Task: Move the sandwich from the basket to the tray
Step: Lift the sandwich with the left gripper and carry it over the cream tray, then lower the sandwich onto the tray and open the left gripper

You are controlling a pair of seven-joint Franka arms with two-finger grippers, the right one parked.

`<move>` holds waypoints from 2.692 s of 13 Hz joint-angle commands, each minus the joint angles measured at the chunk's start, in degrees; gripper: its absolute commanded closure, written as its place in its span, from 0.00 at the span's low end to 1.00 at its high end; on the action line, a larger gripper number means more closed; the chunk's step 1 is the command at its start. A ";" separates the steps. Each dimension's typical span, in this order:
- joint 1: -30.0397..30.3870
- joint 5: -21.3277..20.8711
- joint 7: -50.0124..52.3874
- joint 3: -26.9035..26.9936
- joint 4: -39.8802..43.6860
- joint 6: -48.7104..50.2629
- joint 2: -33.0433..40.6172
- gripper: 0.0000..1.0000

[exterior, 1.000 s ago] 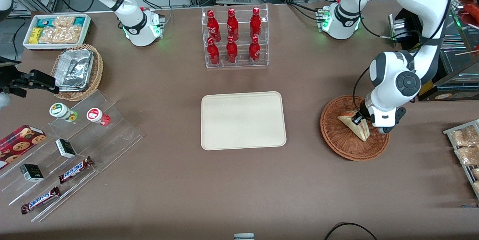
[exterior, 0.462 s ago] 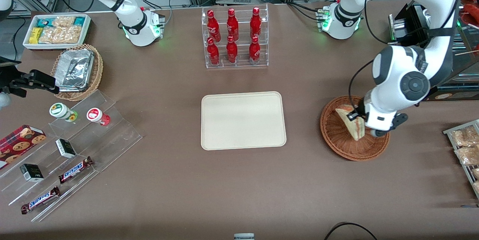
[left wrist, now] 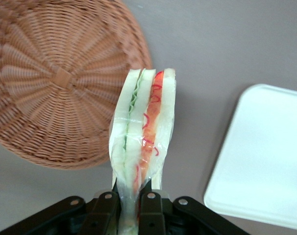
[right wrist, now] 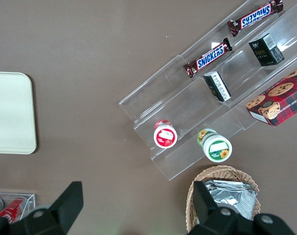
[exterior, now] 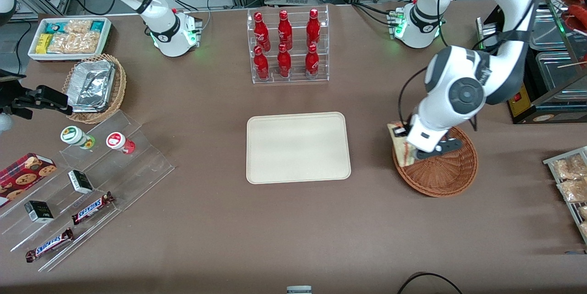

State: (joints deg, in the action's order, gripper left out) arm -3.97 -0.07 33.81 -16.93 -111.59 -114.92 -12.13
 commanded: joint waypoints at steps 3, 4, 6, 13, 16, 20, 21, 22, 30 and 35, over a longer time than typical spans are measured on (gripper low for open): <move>-4.01 0.42 -0.68 -4.52 5.23 1.10 -4.91 1.00; -5.60 0.33 -0.41 -4.52 6.37 1.10 -6.05 1.00; -8.67 -0.37 1.17 -4.43 9.79 1.10 -9.73 1.00; -19.57 -4.67 9.32 -4.43 22.53 1.19 -21.60 1.00; -22.91 -5.91 14.60 -4.26 27.99 1.28 -26.18 1.00; -25.56 -8.27 22.43 -4.08 32.39 1.02 -30.48 1.00; -26.09 -9.15 24.09 -4.08 32.92 0.67 -31.28 1.00; -26.53 -10.55 25.24 -4.08 32.93 -0.47 -31.89 1.00; -27.58 -12.77 27.36 -3.99 32.75 -3.38 -34.27 1.00; -27.50 -12.77 27.45 -3.82 32.93 -3.73 -34.45 1.00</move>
State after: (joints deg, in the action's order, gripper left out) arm -30.41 -11.67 59.73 -21.39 -80.57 -118.49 -45.63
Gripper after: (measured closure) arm 0.850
